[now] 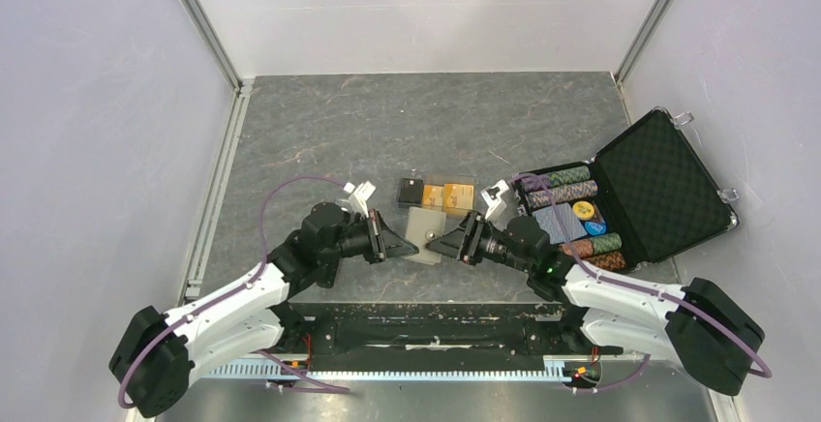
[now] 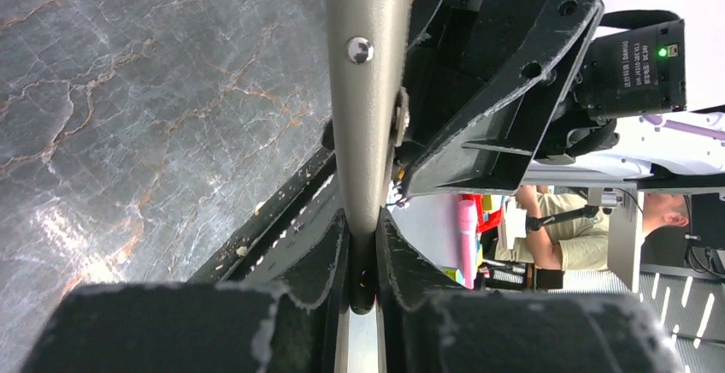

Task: Put the credit cards into the card holder
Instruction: Open the card holder at the corner of the board.

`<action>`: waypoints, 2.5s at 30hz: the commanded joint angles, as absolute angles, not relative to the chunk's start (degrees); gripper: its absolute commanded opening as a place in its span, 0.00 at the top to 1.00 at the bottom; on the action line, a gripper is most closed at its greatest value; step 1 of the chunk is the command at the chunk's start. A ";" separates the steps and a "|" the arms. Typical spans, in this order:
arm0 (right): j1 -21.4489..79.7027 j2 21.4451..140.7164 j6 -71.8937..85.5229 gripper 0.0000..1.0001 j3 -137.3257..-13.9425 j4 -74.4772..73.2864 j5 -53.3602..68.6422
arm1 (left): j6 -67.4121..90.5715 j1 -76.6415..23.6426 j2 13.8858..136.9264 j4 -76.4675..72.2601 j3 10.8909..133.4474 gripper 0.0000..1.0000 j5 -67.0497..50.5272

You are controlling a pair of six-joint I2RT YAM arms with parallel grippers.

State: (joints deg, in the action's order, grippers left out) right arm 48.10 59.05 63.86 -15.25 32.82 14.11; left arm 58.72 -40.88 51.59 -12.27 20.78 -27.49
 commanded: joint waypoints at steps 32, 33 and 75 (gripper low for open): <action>55.58 75.88 39.75 0.48 -45.40 -18.88 -8.73 | 47.07 -43.42 48.63 20.63 36.27 0.98 -11.58; 55.58 75.57 39.63 0.50 -44.85 -19.40 -9.16 | 47.65 -43.42 48.25 20.25 36.00 0.98 -11.27; 50.66 67.21 45.36 0.55 -36.64 5.34 2.26 | 54.14 -43.42 42.96 11.78 28.74 0.98 -13.89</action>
